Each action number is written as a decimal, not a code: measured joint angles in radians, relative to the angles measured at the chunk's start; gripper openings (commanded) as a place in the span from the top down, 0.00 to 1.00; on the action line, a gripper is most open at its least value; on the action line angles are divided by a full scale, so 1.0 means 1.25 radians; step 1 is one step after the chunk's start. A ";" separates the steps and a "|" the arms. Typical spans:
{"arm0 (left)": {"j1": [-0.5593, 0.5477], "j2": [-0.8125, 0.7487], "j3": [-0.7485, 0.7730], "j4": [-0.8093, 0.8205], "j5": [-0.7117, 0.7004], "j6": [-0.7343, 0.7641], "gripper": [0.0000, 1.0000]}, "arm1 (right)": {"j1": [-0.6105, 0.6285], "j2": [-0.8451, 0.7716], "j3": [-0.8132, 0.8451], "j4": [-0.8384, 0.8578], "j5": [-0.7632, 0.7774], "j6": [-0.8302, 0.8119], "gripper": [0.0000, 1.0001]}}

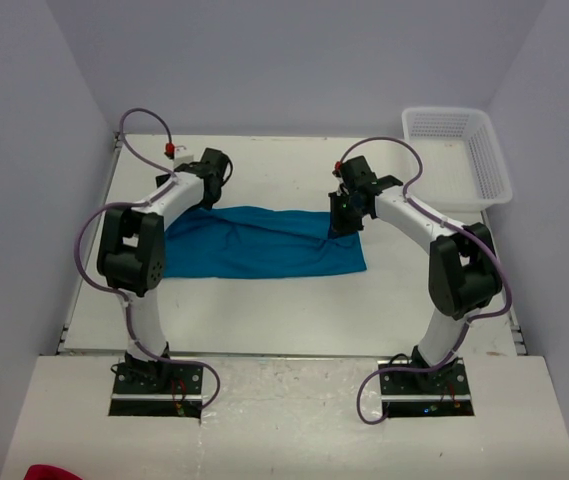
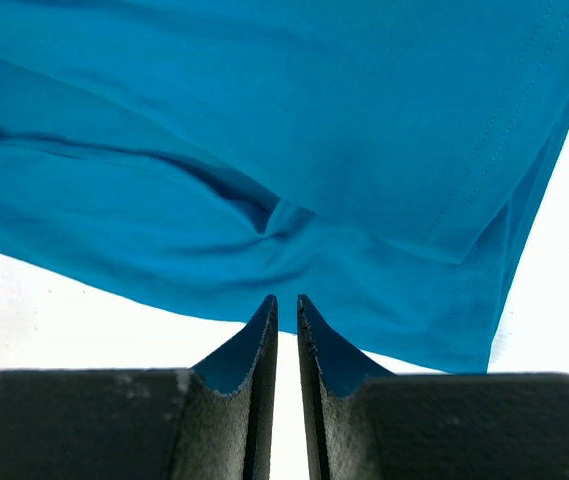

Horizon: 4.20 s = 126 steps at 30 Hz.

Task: Fold and stack the t-shirts
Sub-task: Fold the other side of the tshirt into a rectangle

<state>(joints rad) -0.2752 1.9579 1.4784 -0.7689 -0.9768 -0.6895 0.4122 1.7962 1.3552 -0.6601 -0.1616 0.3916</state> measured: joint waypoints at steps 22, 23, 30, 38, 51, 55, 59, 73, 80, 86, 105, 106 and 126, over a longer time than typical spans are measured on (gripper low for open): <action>0.038 -0.072 -0.134 0.222 0.441 0.067 0.42 | 0.002 0.009 0.019 -0.017 0.025 0.000 0.86; 0.044 -0.072 -0.135 0.230 0.449 0.068 0.42 | 0.002 0.009 0.019 -0.017 0.025 0.000 0.86; 0.092 -0.072 -0.159 0.280 0.491 0.087 0.48 | 0.002 0.009 0.019 -0.017 0.025 0.000 0.86; 0.130 -0.047 -0.166 0.318 0.537 0.109 0.69 | 0.002 0.009 0.019 -0.016 0.024 0.000 0.86; 0.129 -0.032 -0.166 0.372 0.610 0.131 1.00 | 0.002 0.009 0.019 -0.016 0.024 0.000 0.86; 0.129 -0.032 -0.166 0.375 0.616 0.138 1.00 | 0.002 0.009 0.019 -0.016 0.020 0.000 0.86; 0.129 -0.034 -0.175 0.375 0.613 0.142 0.96 | 0.002 0.009 0.019 -0.015 0.012 0.000 0.86; 0.129 -0.067 -0.239 0.375 0.604 0.140 0.61 | 0.002 0.009 0.015 -0.003 0.001 0.000 0.86; 0.129 -0.066 -0.239 0.385 0.612 0.138 0.80 | 0.002 0.009 0.010 -0.003 0.001 0.000 0.86; 0.129 -0.060 -0.239 0.398 0.622 0.133 1.00 | 0.002 0.009 0.010 -0.003 -0.003 0.000 0.86; 0.019 -0.213 -0.239 0.350 0.607 0.117 1.00 | 0.002 0.009 0.010 -0.003 -0.004 0.001 0.86; 0.010 -0.219 -0.243 0.351 0.602 0.110 1.00 | 0.002 0.009 0.010 -0.004 -0.004 0.000 0.87; -0.060 -0.470 -0.602 0.321 0.505 -0.067 0.83 | 0.002 0.009 0.010 -0.004 0.009 0.000 0.87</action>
<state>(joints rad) -0.3504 1.3701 0.7261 -0.3672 -0.3450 -0.7731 0.4141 1.8076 1.3674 -0.6655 -0.1497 0.3920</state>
